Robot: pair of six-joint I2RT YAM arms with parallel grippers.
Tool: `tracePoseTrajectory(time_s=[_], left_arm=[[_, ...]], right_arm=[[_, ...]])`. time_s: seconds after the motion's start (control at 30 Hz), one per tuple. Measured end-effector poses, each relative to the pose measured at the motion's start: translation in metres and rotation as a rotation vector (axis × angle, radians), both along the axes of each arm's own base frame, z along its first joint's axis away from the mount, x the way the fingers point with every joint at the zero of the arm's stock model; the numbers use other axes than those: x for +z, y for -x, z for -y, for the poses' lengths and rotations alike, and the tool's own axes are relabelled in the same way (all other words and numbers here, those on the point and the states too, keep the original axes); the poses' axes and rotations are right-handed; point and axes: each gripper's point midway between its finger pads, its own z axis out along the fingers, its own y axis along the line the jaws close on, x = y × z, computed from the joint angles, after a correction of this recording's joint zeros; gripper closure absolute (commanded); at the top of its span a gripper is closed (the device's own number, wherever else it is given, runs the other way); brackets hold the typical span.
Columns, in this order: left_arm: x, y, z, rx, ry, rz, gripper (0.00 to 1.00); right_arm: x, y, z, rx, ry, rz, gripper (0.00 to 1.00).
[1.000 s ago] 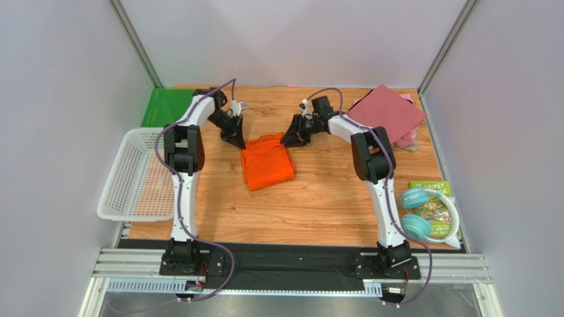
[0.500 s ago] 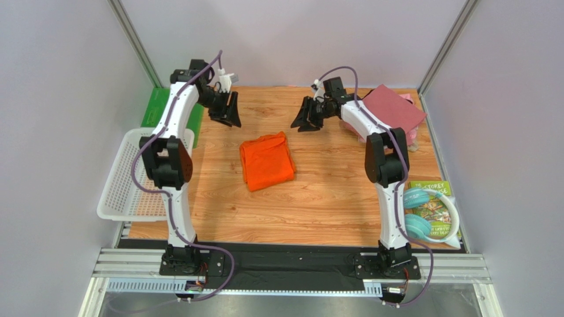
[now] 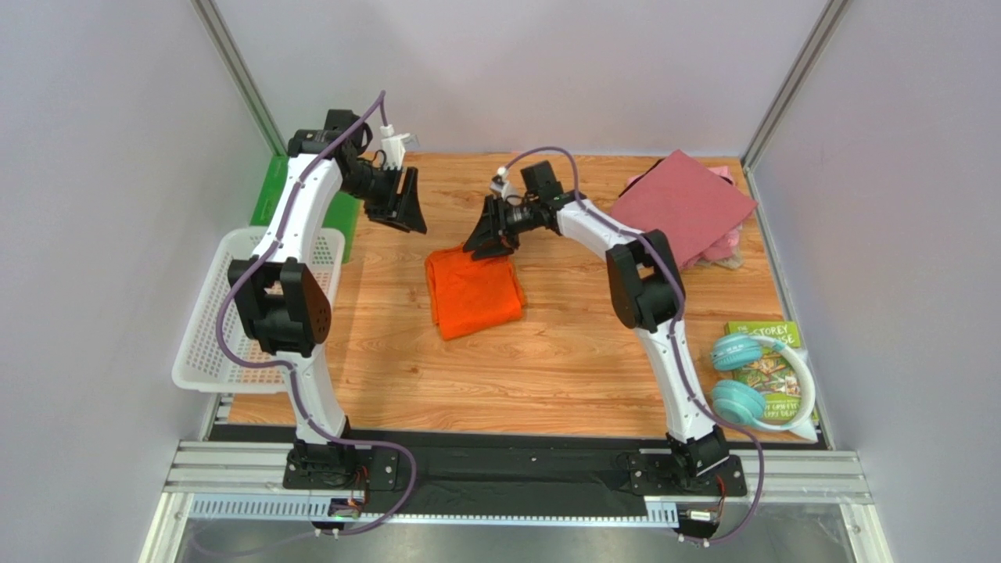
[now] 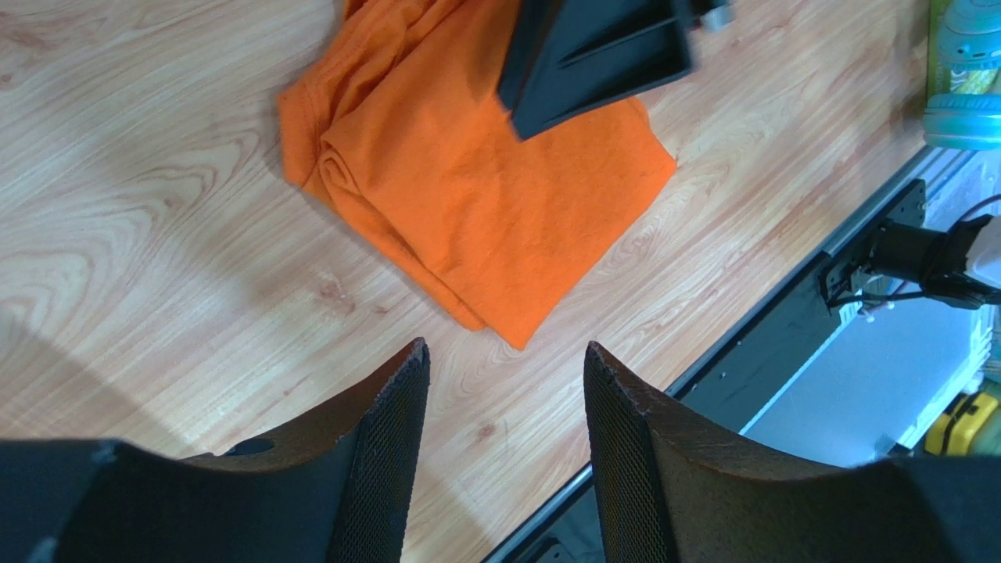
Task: Fold and stack the t-shirts
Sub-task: Fold the tshirt
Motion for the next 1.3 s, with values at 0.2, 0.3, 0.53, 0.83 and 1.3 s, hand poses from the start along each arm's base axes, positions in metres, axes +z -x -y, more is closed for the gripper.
tracePoseTrajectory(time_s=[0.2,0.3,0.53,0.83,1.3], left_arm=[[0.003,0.004,0.004,-0.011,0.031,-0.012,0.42],[0.005,0.005,0.007,-0.018,0.049,-0.017,0.42],[0.006,0.012,0.011,-0.031,0.078,-0.040,0.42],[0.002,0.016,0.012,-0.034,0.089,-0.066,0.42],[0.011,0.025,0.013,-0.040,0.109,-0.055,0.42]], right_arm=[[-0.059,0.010,-0.004,0.031,0.001,-0.169,0.53],[-0.055,0.004,-0.002,0.042,-0.031,-0.172,0.52],[-0.044,0.002,-0.001,0.046,-0.050,-0.137,0.52],[0.010,0.023,-0.045,0.146,-0.125,-0.019,0.52],[-0.054,0.030,-0.068,0.173,-0.126,-0.147,0.52]])
